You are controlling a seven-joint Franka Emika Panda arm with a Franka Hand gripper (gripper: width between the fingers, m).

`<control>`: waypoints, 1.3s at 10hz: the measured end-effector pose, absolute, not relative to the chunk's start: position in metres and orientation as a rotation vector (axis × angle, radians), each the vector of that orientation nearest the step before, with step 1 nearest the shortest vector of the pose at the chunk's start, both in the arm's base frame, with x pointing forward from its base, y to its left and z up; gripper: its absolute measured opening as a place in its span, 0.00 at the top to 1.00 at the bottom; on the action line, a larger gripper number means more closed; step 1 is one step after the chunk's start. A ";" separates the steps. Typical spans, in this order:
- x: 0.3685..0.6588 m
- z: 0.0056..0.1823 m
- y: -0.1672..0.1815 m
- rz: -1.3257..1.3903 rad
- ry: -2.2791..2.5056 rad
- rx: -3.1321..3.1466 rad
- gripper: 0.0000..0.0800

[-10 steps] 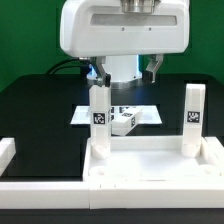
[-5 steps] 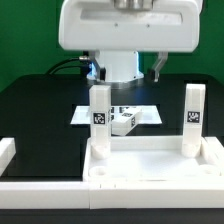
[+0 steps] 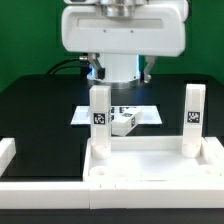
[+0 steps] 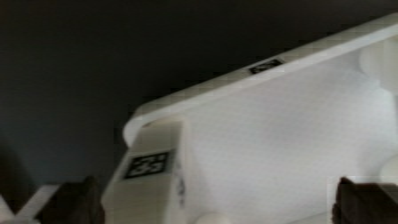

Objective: Assemble desk

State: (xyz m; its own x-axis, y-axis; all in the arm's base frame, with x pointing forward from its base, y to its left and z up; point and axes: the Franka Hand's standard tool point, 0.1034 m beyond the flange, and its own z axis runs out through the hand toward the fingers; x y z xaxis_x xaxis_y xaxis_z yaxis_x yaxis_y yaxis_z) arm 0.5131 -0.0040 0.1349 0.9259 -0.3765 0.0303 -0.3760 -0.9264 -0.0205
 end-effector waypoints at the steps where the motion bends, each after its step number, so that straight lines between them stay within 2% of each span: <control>1: 0.513 0.135 -0.005 -0.052 0.593 -3.070 0.19; 2: 0.511 0.131 -0.005 -0.046 0.596 -3.071 0.19; 6: 0.467 0.076 -0.009 0.031 0.711 -3.023 0.19; 11: 0.467 0.074 -0.005 0.020 0.701 -3.020 0.19; 13: 0.450 0.054 -0.013 0.086 0.787 -2.969 0.19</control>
Offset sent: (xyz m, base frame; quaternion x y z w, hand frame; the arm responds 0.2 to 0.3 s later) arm -0.0456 -0.0017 -0.0403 0.0262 -0.0477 0.0332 0.9980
